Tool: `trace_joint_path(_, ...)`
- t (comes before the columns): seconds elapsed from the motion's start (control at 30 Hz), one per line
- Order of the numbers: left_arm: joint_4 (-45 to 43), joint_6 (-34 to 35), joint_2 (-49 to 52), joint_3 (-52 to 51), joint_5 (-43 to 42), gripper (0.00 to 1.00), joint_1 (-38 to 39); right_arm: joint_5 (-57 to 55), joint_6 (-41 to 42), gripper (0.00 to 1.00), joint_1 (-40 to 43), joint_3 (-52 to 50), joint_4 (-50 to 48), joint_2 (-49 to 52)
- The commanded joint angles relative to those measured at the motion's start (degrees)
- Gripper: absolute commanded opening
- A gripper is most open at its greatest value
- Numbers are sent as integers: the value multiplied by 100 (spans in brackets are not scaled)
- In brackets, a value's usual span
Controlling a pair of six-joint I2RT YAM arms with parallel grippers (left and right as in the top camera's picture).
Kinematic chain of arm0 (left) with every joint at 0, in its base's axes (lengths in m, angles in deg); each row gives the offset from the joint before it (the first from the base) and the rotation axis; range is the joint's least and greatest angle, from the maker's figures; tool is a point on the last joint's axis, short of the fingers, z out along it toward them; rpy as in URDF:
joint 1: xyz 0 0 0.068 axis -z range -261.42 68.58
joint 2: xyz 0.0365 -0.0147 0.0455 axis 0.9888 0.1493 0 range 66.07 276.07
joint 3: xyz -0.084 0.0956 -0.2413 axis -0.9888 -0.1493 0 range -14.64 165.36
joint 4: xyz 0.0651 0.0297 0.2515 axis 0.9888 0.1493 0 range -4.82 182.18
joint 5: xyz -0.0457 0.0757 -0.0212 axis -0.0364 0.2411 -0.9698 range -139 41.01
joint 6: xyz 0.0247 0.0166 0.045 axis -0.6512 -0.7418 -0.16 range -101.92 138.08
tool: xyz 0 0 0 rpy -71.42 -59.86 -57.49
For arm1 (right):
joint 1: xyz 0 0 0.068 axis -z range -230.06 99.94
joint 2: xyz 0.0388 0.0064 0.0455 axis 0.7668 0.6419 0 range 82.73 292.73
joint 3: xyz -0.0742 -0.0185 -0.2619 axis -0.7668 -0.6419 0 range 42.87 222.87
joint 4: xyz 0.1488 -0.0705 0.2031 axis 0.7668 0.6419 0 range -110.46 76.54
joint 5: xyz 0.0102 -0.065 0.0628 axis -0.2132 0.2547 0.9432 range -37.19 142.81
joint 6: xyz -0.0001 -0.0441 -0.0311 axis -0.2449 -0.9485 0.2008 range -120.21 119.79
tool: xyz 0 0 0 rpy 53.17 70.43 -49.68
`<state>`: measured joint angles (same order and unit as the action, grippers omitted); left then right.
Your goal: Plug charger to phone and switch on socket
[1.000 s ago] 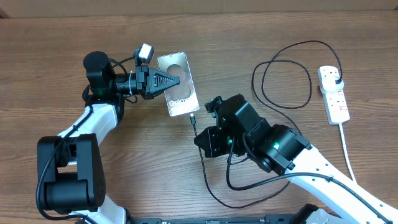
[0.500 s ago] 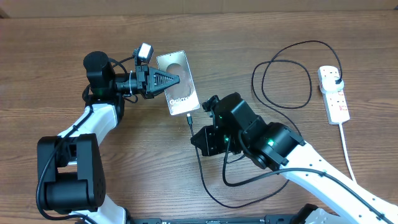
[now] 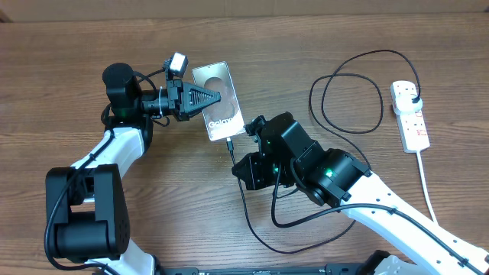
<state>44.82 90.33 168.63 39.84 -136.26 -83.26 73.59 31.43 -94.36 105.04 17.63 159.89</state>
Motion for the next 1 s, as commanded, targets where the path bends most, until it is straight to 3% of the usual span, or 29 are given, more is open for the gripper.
trace_joint_path(0.0, -39, -35, 20, 42, -149, 4, 4, 33, -61, 4, 2, 57, -57, -44)
trace_joint_path(0.97, -42, -52, 20, 42, -258, 4, 7, -461, -409, 4, 0, 199, -59, -44)
